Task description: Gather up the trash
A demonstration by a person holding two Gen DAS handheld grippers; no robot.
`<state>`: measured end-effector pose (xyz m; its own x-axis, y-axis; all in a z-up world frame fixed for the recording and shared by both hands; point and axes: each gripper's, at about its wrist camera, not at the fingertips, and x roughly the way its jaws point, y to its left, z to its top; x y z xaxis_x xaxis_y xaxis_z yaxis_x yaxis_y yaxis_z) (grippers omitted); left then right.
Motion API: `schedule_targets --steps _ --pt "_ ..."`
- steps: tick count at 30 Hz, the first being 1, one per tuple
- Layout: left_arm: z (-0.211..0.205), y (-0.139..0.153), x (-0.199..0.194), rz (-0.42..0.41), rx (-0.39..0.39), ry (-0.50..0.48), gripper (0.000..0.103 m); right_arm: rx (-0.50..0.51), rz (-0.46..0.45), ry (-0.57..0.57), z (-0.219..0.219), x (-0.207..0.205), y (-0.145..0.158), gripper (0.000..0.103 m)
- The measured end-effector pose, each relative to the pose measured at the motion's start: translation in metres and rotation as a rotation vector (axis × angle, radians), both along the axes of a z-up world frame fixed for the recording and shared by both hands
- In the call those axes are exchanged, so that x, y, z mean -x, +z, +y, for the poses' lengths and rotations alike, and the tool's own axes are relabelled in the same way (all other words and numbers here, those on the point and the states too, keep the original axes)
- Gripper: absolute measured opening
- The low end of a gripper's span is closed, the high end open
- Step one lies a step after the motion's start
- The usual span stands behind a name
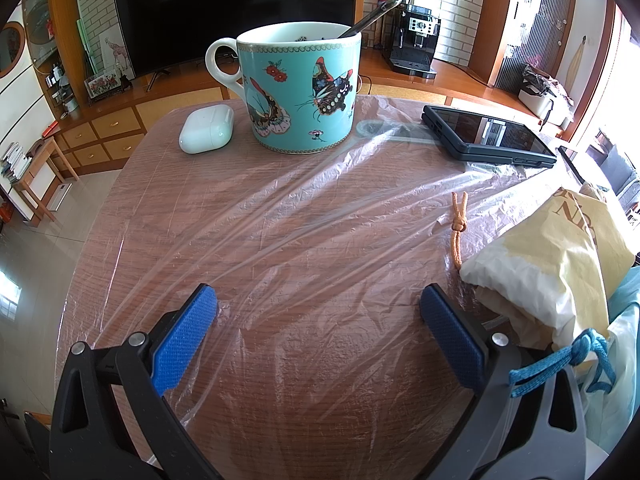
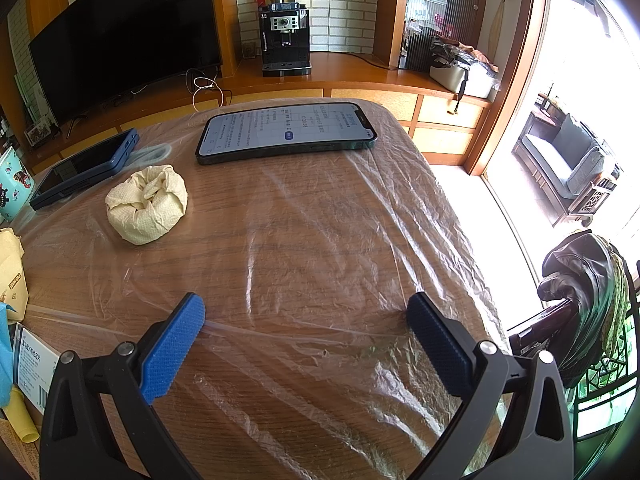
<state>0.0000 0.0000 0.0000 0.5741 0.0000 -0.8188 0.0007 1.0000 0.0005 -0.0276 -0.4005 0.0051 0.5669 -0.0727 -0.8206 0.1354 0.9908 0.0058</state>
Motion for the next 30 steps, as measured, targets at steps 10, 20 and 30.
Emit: schedule_targets --steps 10,20,30 --pt "0.005 0.001 0.008 0.000 -0.001 -0.056 0.102 0.000 0.001 -0.001 -0.001 0.001 0.001 0.099" --pt "0.045 0.029 0.040 -0.069 0.007 -0.007 0.101 -0.105 -0.005 -0.033 -0.006 0.018 0.012 0.099" --pt "0.009 0.081 0.102 -0.190 0.088 -0.172 0.102 -0.132 -0.240 0.170 0.057 0.083 0.094 0.099"
